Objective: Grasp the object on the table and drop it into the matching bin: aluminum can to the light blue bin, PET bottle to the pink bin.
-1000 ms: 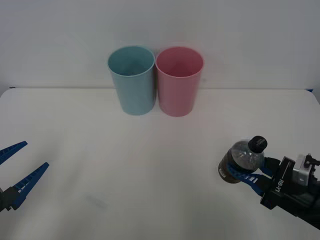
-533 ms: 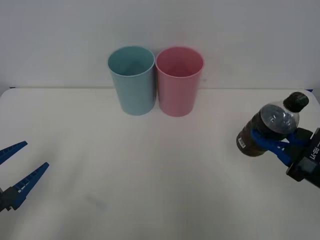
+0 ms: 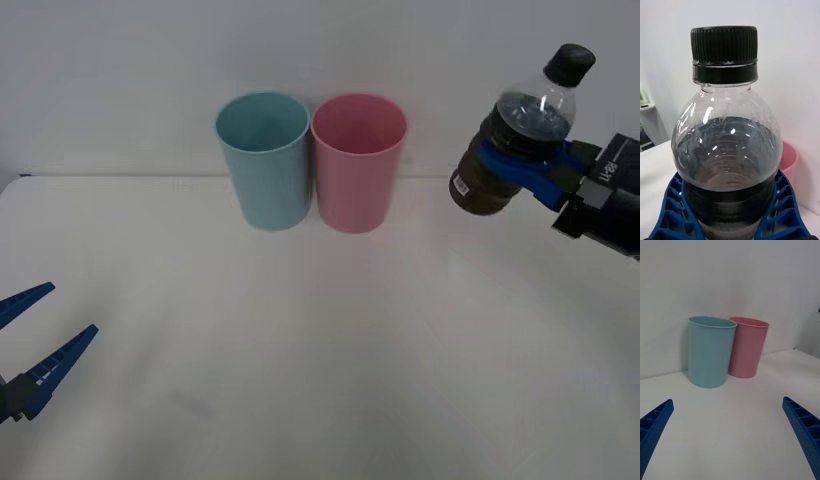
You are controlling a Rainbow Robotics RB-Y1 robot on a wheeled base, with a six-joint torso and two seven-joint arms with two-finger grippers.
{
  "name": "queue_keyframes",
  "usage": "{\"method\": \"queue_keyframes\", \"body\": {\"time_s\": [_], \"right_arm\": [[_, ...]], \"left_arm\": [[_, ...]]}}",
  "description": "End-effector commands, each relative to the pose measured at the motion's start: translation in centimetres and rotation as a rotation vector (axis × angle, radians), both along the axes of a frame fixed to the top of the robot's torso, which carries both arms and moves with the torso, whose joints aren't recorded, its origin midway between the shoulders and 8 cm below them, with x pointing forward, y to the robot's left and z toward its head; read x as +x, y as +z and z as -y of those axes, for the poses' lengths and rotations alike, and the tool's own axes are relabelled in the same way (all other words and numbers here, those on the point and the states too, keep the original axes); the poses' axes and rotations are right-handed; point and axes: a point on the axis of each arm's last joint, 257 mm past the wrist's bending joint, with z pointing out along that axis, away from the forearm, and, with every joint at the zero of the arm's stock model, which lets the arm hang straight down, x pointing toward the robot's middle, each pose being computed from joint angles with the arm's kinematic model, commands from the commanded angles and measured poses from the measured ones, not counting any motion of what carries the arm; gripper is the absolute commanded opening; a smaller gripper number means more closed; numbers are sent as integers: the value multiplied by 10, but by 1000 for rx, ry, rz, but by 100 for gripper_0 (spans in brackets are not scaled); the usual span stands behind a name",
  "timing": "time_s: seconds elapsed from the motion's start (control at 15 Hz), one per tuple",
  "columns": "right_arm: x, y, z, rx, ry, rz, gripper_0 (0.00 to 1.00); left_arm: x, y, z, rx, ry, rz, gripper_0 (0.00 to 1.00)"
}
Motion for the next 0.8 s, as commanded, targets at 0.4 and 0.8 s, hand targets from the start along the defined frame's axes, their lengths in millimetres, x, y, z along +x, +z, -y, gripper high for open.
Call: {"method": "queue_keyframes", "body": {"time_s": [0.4, 0.8], "right_arm": [[124, 30, -35, -6, 26, -45, 0], [195, 25, -88, -47, 34, -123, 0]], "left_arm": [[0, 0, 0, 0, 0, 0, 100], [0, 0, 0, 0, 0, 0, 100]]}}
